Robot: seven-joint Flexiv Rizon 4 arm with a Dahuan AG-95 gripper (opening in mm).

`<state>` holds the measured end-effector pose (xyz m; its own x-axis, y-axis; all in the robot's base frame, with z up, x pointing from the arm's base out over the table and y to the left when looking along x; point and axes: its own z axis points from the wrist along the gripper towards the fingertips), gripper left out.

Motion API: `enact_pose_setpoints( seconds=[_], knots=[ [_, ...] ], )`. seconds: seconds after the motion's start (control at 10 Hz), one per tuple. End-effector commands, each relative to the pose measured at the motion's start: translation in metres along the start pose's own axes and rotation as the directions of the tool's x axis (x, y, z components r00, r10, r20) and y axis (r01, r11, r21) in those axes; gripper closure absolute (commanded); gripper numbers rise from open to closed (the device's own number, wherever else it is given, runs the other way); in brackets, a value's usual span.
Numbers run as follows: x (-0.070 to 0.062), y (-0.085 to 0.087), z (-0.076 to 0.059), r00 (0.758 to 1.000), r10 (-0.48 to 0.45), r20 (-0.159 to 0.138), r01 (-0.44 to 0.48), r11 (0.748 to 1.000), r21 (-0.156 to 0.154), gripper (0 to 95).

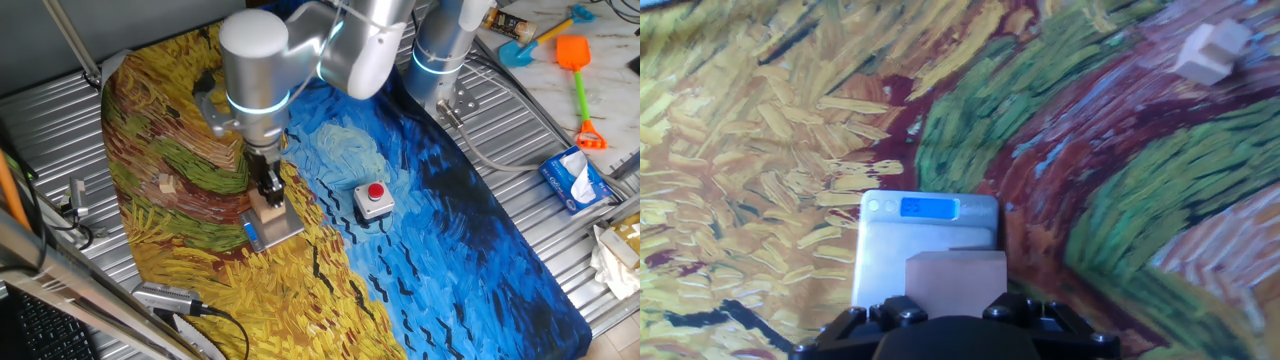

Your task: Remove the object from the scale

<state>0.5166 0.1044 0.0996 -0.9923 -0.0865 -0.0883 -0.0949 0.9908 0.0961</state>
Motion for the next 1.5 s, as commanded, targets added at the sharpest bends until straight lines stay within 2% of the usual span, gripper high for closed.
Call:
enact_pose_setpoints(
  seconds=[0.1, 0.9, 1.5],
  knots=[
    [0.0, -0.009, -0.007, 1.0, -0.023, -0.008, 0.023, 1.0, -0.005, 95.0],
    [0.005, -0.045, -0.014, 0.996, -0.092, -0.019, 0.092, 0.996, -0.015, 95.0],
    [0.006, -0.055, -0.004, 0.994, -0.111, -0.011, 0.11, 0.994, -0.015, 95.0]
  ],
)
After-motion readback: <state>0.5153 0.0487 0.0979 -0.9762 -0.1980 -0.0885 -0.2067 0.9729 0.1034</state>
